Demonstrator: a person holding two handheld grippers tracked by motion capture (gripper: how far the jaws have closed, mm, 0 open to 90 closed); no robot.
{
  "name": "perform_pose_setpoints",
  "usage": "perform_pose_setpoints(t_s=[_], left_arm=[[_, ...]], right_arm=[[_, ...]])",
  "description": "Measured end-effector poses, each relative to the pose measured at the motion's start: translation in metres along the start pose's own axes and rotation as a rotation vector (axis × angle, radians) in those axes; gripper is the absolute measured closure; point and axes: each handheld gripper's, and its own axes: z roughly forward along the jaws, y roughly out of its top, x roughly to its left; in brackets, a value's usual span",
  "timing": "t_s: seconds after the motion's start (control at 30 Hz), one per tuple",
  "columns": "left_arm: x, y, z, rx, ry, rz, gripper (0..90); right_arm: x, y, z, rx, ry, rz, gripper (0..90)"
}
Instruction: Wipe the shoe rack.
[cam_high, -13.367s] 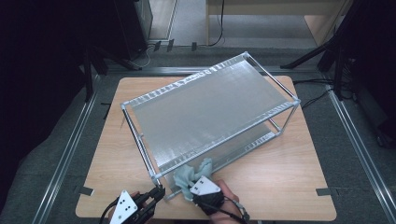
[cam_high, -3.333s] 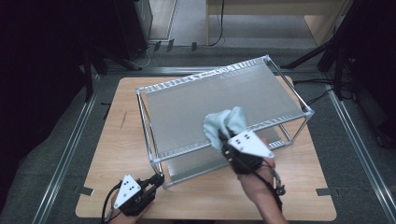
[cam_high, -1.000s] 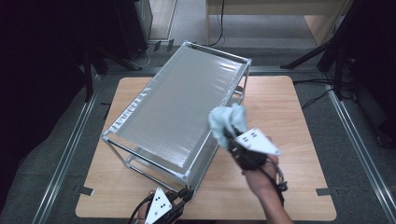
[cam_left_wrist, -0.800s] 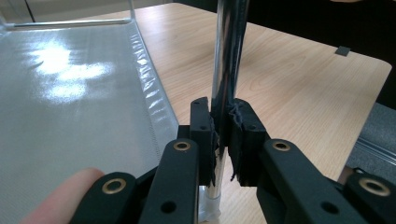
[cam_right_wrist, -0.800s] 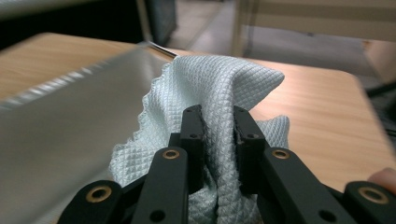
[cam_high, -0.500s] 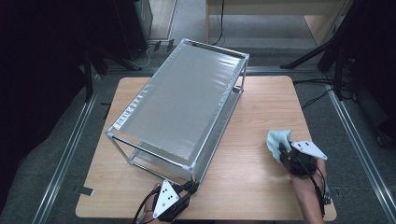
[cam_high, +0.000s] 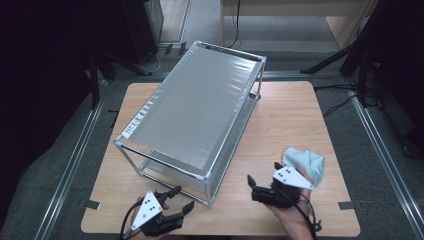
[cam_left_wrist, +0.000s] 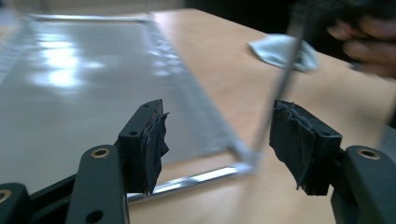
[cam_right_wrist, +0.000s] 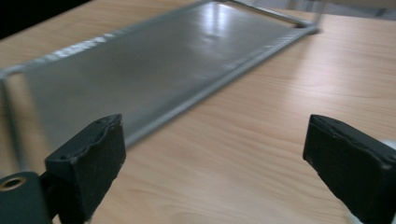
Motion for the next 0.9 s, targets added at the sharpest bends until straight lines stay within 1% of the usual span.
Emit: perform_pose_setpoints(t_s=[0.03,0.07,0.1,0.13,0.17,0.2,0.23,0.27,0.3,0.33,0.37,0.4,0.43,0.47,0.53,0.57,0.6,0.63,0.67,0.7,0.73,0.77,0.8,0.9], left_arm=[[0.01,0.002,-0.006,-0.019,0.029,-0.015,36.4],[0.015,0.002,-0.009,-0.021,0.046,-0.014,36.4],[0.019,0.003,-0.012,-0.017,0.07,-0.005,36.4],[0.026,0.002,-0.015,-0.005,0.107,0.012,36.4],[0.032,0.002,-0.018,0.011,0.139,0.013,36.3],[0.042,0.001,-0.022,0.022,0.168,-0.003,36.3],[0.048,0.001,-0.025,0.022,0.184,-0.016,36.3],[0.056,0.001,-0.029,0.012,0.214,-0.036,36.7],[0.06,0.001,-0.032,0.008,0.236,-0.044,36.7],[0.065,0.001,-0.036,-0.003,0.266,-0.055,37.8],[0.068,0.001,-0.038,-0.01,0.281,-0.063,37.8],[0.073,0.0,-0.041,-0.011,0.32,-0.062,38.0],[0.074,0.0,-0.042,-0.01,0.345,-0.066,38.2],[0.076,0.0,-0.042,-0.01,0.37,-0.072,38.0],[0.079,-0.001,-0.043,-0.016,0.419,-0.098,37.8],[0.081,-0.001,-0.043,-0.009,0.448,-0.102,37.8],[0.083,-0.002,-0.042,-0.006,0.473,-0.116,37.8],[0.085,-0.003,-0.043,-0.002,0.488,-0.124,37.9],[0.087,-0.003,-0.043,0.005,0.504,-0.129,39.5],[0.089,-0.003,-0.043,0.01,0.511,-0.135,39.5],[0.091,-0.004,-0.044,0.016,0.525,-0.143,40.3],[0.091,-0.004,-0.044,0.016,0.525,-0.143,40.8],[0.093,-0.004,-0.044,0.018,0.531,-0.147,41.1],[0.096,-0.003,-0.042,0.027,0.536,-0.151,41.6]], right_arm=[[0.01,0.0,0.001,0.001,0.027,0.0,4.9],[0.024,-0.001,0.002,-0.002,0.067,-0.007,4.0],[0.038,-0.002,0.004,0.001,0.1,-0.031,3.4],[0.038,-0.002,0.004,0.001,0.1,-0.031,3.4],[0.047,-0.002,0.004,-0.002,0.121,-0.046,3.4],[0.054,-0.002,0.005,-0.006,0.14,-0.057,3.4],[0.062,-0.002,0.005,-0.011,0.162,-0.064,3.4],[0.074,-0.003,0.004,-0.023,0.198,-0.075,3.5],[0.074,-0.003,0.004,-0.023,0.198,-0.075,3.5],[0.084,-0.004,0.004,-0.044,0.219,-0.082,4.7],[0.084,-0.004,0.004,-0.044,0.219,-0.082,4.7],[0.087,-0.004,0.005,-0.048,0.228,-0.083,5.5],[0.092,-0.004,0.007,-0.061,0.226,-0.085,8.5],[0.094,-0.005,0.008,-0.066,0.226,-0.083,11.5],[0.099,-0.006,0.01,-0.07,0.24,-0.084,17.1],[0.102,-0.007,0.012,-0.07,0.247,-0.088,24.4],[0.105,-0.009,0.014,-0.069,0.259,-0.099,32.5],[0.107,-0.011,0.016,-0.066,0.288,-0.11,40.5],[0.11,-0.015,0.019,-0.051,0.299,-0.121,56.9],[0.11,-0.015,0.019,-0.051,0.299,-0.121,56.9],[0.109,-0.018,0.02,-0.041,0.309,-0.129,65.0],[0.109,-0.018,0.02,-0.041,0.309,-0.129,65.0],[0.106,-0.02,0.02,-0.046,0.34,-0.122,73.9],[0.104,-0.021,0.018,-0.051,0.335,-0.135,76.1]])
